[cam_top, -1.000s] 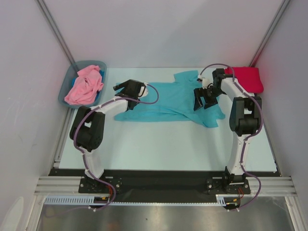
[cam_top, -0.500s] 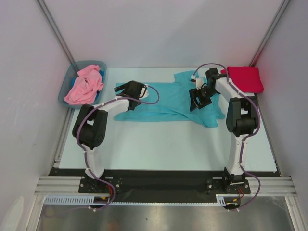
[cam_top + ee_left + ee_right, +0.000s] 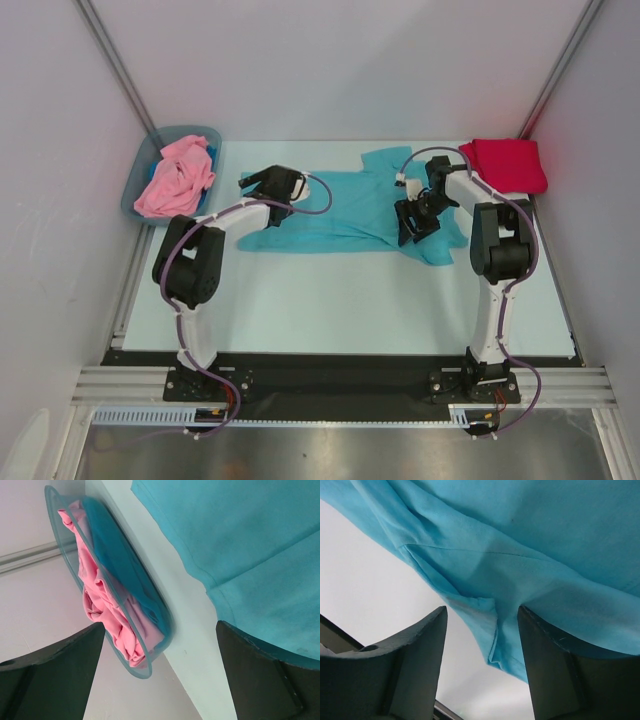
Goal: Fold and stack the t-shirts
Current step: Fold the tshirt
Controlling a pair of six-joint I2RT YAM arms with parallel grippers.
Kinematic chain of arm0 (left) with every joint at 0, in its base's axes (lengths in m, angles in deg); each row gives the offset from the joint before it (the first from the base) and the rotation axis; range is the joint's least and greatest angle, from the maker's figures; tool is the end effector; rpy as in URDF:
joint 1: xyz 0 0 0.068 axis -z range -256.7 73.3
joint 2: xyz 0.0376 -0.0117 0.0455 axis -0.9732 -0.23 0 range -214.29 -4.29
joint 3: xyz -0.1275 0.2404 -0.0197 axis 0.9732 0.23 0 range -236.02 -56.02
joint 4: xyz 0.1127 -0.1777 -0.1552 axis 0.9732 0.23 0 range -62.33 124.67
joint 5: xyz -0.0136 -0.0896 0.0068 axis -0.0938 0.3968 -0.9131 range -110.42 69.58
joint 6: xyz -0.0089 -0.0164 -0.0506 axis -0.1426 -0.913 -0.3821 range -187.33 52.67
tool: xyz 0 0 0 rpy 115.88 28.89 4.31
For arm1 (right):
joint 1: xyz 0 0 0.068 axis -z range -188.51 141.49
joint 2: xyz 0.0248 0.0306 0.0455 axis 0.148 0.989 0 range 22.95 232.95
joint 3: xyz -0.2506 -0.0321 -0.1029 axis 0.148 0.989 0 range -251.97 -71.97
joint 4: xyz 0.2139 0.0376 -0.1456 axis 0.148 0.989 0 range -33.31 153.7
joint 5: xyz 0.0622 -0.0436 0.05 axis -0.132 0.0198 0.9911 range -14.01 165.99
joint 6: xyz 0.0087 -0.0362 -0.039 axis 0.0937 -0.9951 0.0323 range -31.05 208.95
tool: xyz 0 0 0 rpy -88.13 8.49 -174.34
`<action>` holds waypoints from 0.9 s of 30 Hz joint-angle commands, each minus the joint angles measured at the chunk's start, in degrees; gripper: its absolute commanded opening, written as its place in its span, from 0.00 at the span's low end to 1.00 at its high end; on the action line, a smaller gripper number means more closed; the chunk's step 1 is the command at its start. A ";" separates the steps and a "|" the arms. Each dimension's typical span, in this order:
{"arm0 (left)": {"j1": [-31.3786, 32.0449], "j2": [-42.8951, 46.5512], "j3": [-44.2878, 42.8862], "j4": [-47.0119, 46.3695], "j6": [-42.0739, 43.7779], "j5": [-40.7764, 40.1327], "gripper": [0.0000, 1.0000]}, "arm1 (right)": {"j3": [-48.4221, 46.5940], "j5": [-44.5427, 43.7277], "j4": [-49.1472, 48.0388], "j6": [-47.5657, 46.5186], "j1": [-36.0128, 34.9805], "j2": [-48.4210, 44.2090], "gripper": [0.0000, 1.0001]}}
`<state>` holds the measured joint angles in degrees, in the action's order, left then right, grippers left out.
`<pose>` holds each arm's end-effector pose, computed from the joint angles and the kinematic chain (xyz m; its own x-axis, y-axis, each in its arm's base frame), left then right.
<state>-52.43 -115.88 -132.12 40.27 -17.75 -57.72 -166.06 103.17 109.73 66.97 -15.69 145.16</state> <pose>0.3916 -0.1529 0.1894 -0.4719 0.8771 -0.0896 0.4893 0.3451 0.8009 0.4160 0.0688 0.1699 -0.8414 -0.4416 -0.3115 -0.5346 0.7640 0.3611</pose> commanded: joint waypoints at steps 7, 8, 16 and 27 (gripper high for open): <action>0.69 -0.56 -3.36 -0.74 -0.63 -0.14 1.00 | 1.89 -0.81 -1.71 0.09 -0.20 -3.91 0.42; 0.78 -0.56 -3.36 -0.74 -0.71 -0.14 1.00 | 1.71 -0.81 -1.79 0.09 -0.29 -3.83 0.41; 0.78 -0.56 -3.01 -0.82 -0.80 -0.23 1.00 | -0.57 -2.22 -1.01 -0.96 -0.38 -4.00 0.41; 0.95 -1.00 -3.27 -0.82 -0.98 -0.41 1.00 | -1.98 -3.18 -0.30 -1.40 -1.17 -4.17 0.12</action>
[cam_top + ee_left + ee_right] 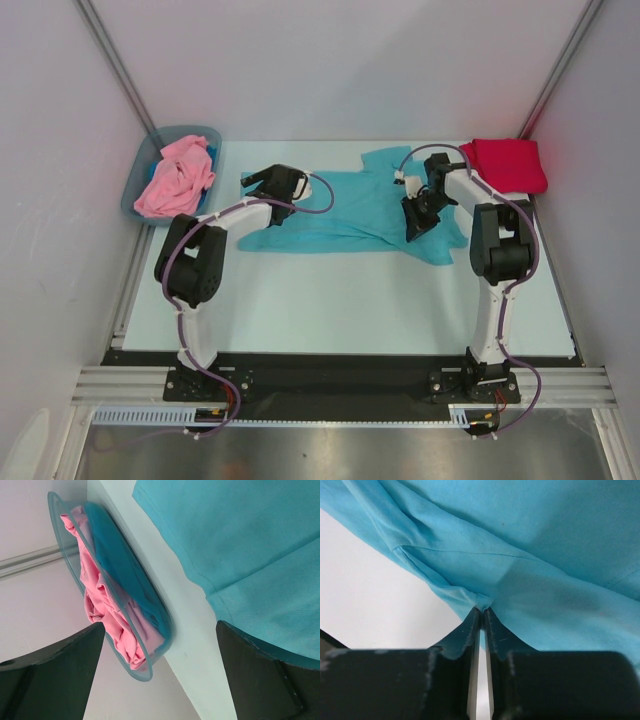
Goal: Fold and stack the t-shirts
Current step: Fold the tshirt
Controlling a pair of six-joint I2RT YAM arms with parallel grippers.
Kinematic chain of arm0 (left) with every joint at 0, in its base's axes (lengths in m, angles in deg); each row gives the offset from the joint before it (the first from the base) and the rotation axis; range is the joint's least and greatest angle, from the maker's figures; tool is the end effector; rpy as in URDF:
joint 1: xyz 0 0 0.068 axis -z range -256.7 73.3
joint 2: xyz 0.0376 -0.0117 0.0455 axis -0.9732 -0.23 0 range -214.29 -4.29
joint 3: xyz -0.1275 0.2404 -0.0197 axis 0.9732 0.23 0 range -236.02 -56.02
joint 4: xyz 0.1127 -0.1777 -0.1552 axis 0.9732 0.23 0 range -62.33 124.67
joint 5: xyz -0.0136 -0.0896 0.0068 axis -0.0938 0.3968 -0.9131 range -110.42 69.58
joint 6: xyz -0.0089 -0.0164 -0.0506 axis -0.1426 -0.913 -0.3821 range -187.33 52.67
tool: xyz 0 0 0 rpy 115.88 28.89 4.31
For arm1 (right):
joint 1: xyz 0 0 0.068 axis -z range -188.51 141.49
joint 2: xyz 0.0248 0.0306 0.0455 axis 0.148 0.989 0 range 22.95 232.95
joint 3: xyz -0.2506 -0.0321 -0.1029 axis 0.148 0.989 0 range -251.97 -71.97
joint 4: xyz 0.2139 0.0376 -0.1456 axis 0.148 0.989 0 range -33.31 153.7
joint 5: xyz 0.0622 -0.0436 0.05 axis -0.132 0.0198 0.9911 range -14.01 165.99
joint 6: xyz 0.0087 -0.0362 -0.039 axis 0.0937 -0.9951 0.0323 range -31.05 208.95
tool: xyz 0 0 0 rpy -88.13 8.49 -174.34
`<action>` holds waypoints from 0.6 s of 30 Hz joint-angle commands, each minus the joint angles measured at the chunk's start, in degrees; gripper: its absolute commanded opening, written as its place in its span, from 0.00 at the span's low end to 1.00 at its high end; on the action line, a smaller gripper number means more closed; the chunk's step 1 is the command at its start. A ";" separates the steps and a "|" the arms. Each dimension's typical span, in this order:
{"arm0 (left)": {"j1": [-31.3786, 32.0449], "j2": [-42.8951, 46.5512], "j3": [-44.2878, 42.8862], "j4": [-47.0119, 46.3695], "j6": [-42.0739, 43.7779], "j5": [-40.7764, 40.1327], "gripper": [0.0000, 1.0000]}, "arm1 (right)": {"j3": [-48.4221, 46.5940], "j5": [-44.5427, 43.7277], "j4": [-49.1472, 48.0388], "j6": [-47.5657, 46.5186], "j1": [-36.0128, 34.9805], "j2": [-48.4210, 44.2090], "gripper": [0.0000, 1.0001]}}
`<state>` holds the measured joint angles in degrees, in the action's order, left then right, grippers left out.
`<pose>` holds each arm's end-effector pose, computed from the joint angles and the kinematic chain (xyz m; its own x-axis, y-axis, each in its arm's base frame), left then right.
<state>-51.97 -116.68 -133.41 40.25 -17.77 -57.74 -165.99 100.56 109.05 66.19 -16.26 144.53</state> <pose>0.3948 -0.1581 0.1907 -0.4644 0.8803 -0.0968 0.4853 0.3444 0.8037 0.4160 0.0716 0.1735 -0.8243 -0.4673 -0.3198 -0.5570 0.7705 0.3099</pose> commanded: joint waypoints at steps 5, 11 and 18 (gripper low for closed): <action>0.58 -0.36 -1.89 -0.89 -1.04 -0.30 1.00 | -3.54 -1.64 0.81 -1.58 -1.65 -3.98 0.00; 0.67 -0.54 -2.33 -1.06 -0.69 -0.21 1.00 | -5.99 -4.62 0.73 -3.95 -3.41 -4.60 0.00; 0.67 -0.72 -2.07 -1.33 -1.13 -0.30 1.00 | -10.39 -7.52 0.90 -6.41 -4.12 -2.32 0.00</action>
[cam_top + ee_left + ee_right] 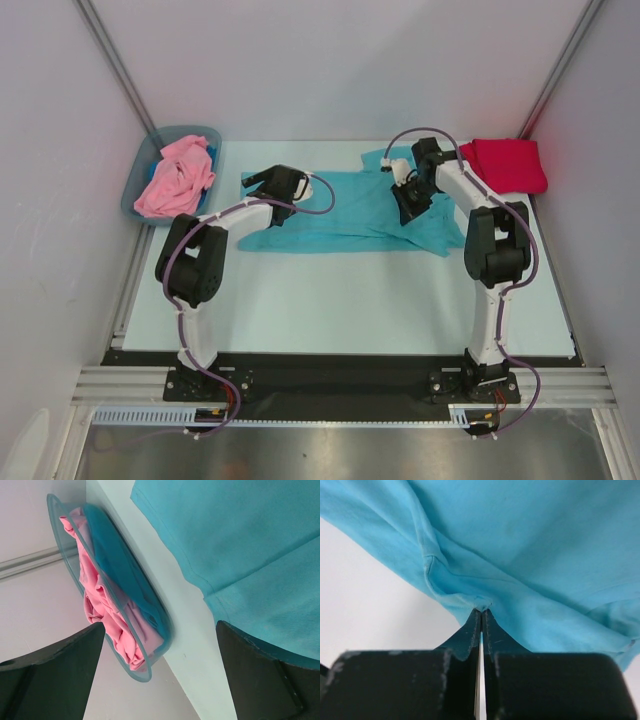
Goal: Fold and stack the t-shirts
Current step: Fold the tshirt
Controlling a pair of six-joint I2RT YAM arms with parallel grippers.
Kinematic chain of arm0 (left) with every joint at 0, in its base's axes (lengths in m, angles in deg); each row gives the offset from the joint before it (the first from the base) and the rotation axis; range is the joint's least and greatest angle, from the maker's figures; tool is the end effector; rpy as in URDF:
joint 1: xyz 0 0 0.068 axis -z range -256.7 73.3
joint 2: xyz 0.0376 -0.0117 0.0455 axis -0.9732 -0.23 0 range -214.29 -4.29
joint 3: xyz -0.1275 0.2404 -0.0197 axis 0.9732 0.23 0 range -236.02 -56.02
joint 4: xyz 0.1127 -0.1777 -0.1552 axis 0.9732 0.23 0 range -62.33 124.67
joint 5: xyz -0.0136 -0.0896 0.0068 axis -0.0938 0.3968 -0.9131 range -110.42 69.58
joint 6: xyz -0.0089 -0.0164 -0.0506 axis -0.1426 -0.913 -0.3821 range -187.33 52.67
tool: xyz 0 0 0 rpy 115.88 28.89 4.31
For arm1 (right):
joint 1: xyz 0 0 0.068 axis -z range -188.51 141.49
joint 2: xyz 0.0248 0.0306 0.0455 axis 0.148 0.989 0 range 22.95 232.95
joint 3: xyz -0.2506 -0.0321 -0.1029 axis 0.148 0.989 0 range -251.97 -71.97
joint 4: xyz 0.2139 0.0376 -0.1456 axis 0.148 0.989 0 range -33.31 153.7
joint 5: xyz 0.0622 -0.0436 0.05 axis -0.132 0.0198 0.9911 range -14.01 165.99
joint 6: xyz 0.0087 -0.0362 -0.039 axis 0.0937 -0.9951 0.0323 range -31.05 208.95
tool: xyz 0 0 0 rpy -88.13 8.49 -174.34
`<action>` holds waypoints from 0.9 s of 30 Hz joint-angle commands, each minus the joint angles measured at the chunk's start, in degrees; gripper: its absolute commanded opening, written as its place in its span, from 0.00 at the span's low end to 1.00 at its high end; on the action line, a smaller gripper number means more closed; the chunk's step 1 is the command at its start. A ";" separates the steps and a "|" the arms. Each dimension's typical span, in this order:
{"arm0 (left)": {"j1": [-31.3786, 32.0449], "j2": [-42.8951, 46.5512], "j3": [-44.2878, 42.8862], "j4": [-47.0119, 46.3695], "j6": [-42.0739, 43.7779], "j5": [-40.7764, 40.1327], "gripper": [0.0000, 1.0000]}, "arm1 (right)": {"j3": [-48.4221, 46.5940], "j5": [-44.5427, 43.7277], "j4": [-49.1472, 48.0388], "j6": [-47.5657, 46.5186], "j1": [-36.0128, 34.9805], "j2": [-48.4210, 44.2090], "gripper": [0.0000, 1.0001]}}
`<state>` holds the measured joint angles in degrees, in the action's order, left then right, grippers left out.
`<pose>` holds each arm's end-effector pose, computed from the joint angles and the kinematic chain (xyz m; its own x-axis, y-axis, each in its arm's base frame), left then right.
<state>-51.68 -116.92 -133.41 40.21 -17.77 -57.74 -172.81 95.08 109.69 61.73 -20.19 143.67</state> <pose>0.3944 -0.1602 0.1890 -0.4603 0.8828 -0.0940 0.4895 0.3407 0.8027 0.4259 0.1000 0.2107 -0.7016 -0.5864 -0.4048 -0.6821 0.7171 0.1434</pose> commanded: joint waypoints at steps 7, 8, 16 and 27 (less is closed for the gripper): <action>0.39 -0.12 -1.37 -1.28 -1.40 -0.56 1.00 | -9.98 -5.20 -0.17 -3.71 0.43 3.37 0.00; 0.39 -0.04 -1.28 -1.37 -1.48 -0.47 1.00 | -10.86 -5.29 -0.17 -3.98 0.43 3.98 0.00; 0.39 0.58 -0.84 -1.64 -0.96 -0.82 1.00 | -16.58 -7.31 -0.78 -6.26 1.05 10.92 0.00; 0.39 0.23 -0.84 -1.81 -0.96 -1.00 1.00 | -22.74 -9.33 -1.57 -7.23 0.44 15.33 0.00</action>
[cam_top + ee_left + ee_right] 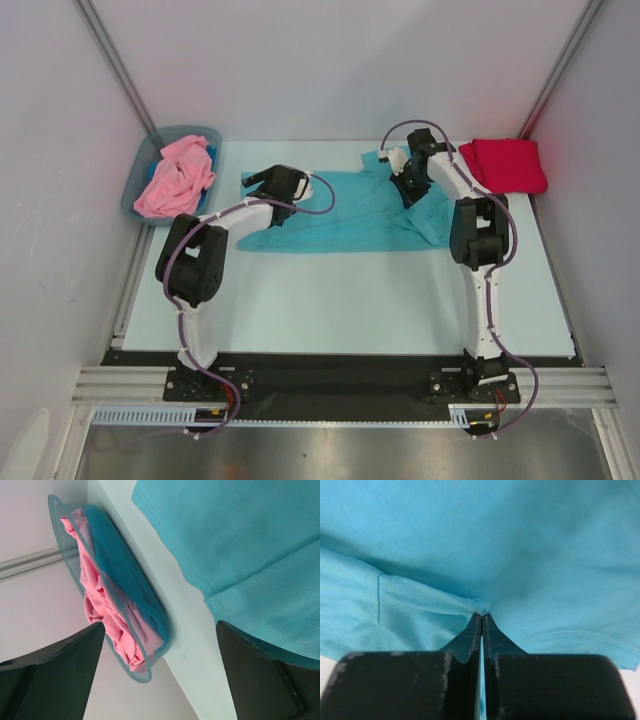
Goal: Fold and stack the t-shirts
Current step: Fold the tshirt
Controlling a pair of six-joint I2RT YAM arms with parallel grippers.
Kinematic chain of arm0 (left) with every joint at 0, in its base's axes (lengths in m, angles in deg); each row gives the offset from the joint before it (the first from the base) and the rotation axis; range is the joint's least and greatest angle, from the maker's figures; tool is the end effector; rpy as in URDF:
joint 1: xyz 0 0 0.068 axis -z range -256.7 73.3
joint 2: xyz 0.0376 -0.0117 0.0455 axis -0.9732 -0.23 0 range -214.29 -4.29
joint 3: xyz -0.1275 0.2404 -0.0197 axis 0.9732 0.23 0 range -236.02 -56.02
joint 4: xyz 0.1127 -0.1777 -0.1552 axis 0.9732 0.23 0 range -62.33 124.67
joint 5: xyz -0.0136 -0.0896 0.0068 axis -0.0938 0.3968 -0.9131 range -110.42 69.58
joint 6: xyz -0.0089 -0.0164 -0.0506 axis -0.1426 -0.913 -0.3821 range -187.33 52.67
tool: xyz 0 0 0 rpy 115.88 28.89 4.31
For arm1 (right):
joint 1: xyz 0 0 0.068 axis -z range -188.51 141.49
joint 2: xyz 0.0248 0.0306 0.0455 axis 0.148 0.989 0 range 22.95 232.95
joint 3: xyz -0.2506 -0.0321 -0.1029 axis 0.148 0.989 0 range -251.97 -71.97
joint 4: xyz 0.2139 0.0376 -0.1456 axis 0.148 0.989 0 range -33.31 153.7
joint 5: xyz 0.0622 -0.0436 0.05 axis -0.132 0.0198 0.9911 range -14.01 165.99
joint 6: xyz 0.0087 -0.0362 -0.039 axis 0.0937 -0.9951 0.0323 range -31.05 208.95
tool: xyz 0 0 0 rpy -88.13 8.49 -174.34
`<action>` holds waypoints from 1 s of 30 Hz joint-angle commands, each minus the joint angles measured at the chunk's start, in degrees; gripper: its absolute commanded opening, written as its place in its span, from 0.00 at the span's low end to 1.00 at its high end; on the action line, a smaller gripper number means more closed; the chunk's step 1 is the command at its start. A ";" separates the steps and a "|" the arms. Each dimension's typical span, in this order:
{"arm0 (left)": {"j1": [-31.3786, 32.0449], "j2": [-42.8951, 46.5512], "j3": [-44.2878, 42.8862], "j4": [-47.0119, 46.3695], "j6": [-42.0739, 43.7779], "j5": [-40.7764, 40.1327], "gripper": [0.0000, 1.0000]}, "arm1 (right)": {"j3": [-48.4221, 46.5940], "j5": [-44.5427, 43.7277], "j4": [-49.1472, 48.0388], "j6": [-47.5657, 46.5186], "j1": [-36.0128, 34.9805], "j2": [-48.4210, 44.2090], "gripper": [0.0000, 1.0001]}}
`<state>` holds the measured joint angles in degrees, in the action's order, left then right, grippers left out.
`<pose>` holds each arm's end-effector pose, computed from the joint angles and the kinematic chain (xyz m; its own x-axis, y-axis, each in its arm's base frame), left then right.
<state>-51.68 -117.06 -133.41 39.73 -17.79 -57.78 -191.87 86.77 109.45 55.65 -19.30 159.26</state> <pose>0.3951 -0.1605 0.1886 -0.4603 0.8823 -0.0987 0.4847 0.3429 0.8046 0.4915 0.1005 0.1823 -0.6305 -0.6692 -0.3932 -0.7124 0.7000 -0.0491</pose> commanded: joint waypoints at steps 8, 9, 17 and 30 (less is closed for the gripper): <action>0.39 0.18 -1.19 -1.24 -1.02 -1.04 1.00 | -4.47 -1.82 -2.74 -1.68 -1.17 0.18 0.00; 0.39 0.18 -1.19 -1.33 -1.02 -0.96 1.00 | -4.64 -2.00 -2.83 -1.77 -1.17 0.36 0.00; 0.30 -0.08 -0.93 -2.21 -0.58 -0.87 1.00 | -5.87 -2.79 -2.83 -2.30 -1.69 1.85 0.00; -2.77 -5.09 -2.77 -0.45 -3.75 4.76 1.00 | -4.82 -2.97 -2.92 -2.03 -2.05 1.15 0.00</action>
<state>-52.91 -120.88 -133.45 39.16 -19.93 -54.20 -195.06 84.26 107.65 54.17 -21.09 161.31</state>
